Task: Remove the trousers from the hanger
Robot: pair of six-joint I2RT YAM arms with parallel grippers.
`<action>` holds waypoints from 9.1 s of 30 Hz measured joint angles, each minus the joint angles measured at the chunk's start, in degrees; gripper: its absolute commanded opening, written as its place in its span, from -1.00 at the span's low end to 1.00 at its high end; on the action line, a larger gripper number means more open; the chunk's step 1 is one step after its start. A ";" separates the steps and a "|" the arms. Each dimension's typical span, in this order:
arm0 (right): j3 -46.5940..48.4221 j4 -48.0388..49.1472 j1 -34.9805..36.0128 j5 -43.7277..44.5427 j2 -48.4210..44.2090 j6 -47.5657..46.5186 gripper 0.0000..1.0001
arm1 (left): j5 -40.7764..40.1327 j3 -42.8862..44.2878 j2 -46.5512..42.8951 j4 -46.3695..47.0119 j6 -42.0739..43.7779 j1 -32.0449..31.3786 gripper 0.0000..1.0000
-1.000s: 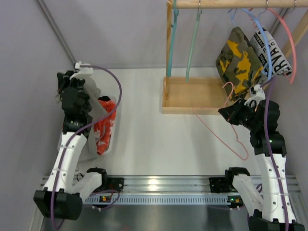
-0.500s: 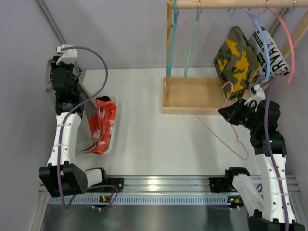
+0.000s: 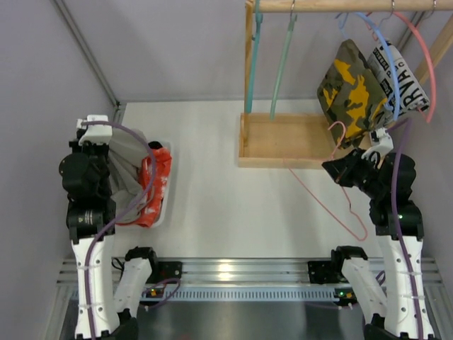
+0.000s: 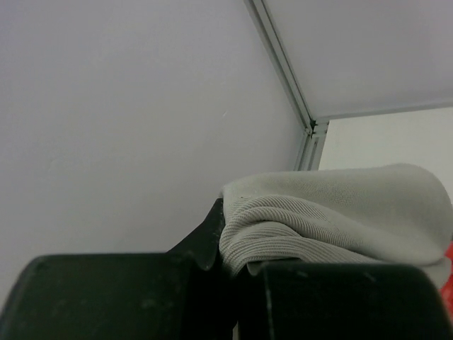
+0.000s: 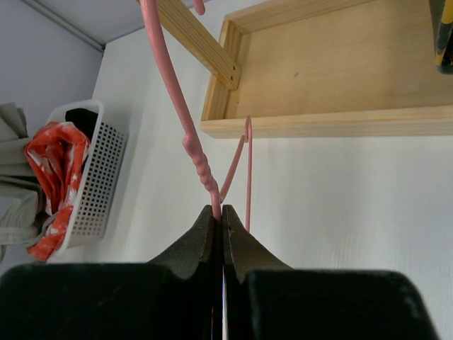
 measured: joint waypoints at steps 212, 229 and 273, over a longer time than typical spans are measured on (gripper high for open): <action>70.58 8.02 -8.11 2.56 62.03 -14.82 -1.00 | 44.50 19.56 9.94 -39.39 -26.08 0.15 0.97; 71.54 6.51 -7.91 0.48 61.46 -3.96 -1.00 | 44.11 19.56 9.94 -39.28 -26.10 0.15 0.96; 43.74 -5.44 -7.98 -1.99 24.55 -1.05 -1.00 | 53.40 -4.26 -1.05 -15.15 -13.70 -4.70 0.97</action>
